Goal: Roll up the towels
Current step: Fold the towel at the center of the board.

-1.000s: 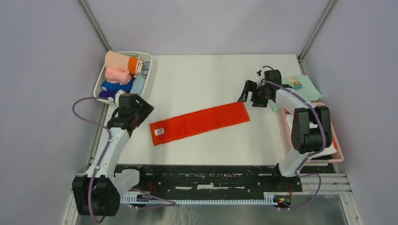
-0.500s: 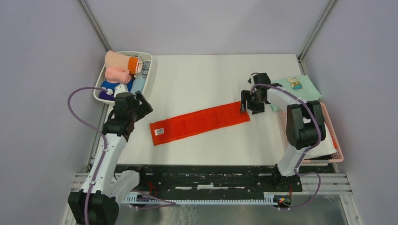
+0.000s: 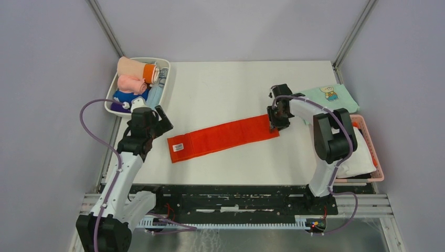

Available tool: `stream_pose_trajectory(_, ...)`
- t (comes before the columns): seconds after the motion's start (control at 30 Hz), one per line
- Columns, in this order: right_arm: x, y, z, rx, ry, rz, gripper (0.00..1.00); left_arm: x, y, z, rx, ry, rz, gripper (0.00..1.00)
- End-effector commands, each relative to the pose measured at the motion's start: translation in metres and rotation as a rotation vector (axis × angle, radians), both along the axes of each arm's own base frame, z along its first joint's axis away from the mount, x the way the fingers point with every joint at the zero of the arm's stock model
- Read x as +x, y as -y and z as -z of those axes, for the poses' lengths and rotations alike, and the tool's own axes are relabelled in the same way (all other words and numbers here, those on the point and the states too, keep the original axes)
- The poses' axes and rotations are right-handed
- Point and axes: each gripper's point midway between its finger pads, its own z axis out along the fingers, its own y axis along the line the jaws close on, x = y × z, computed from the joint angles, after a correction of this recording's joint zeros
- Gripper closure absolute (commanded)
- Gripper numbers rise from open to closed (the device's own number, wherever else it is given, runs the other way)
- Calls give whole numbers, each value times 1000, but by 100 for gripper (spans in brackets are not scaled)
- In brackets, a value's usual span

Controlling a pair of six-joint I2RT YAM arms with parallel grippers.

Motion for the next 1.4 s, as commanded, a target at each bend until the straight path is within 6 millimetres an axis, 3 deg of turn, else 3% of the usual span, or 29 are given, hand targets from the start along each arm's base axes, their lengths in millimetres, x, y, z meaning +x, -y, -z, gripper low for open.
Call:
stream_pose_trajectory(0.0,-15,5,18,-69,-90,-5,58,7,-3,-12,26,74,-3,1)
stream_pose_trajectory(0.23,-19,19,19,-138,-117,40,79,8,2,-9,4,81,12,1)
stream_pose_trajectory(0.3,-13,30,13,-195,-106,57,97,8,6,-6,-3,75,36,1)
stream_pose_trajectory(0.33,-9,38,9,-223,-94,75,99,8,8,-4,-10,69,51,1)
stream_pose_trajectory(0.47,5,74,-14,-301,-38,196,100,9,22,4,-46,47,110,1)
stream_pose_trajectory(0.6,21,111,-53,-387,54,297,100,12,44,13,-149,23,169,0)
stream_pose_trajectory(0.73,31,121,-85,-412,125,310,100,15,74,31,-316,-5,211,0)
stream_pose_trajectory(0.9,31,79,-96,-259,163,194,100,21,108,56,-441,-54,242,0)
stream_pose_trajectory(1.03,26,21,-102,-81,172,58,100,24,132,80,-503,-124,261,4)
stream_pose_trajectory(1.17,16,-28,-110,25,167,-49,100,22,140,110,-534,-197,221,12)
stream_pose_trajectory(1.2,12,-48,-113,67,159,-97,100,22,143,115,-544,-207,216,16)
stream_pose_trajectory(1.23,10,-52,-113,77,154,-102,100,21,145,119,-544,-218,217,17)
stream_pose_trajectory(1.37,-4,-101,-116,160,128,-185,100,15,155,132,-545,-260,235,26)
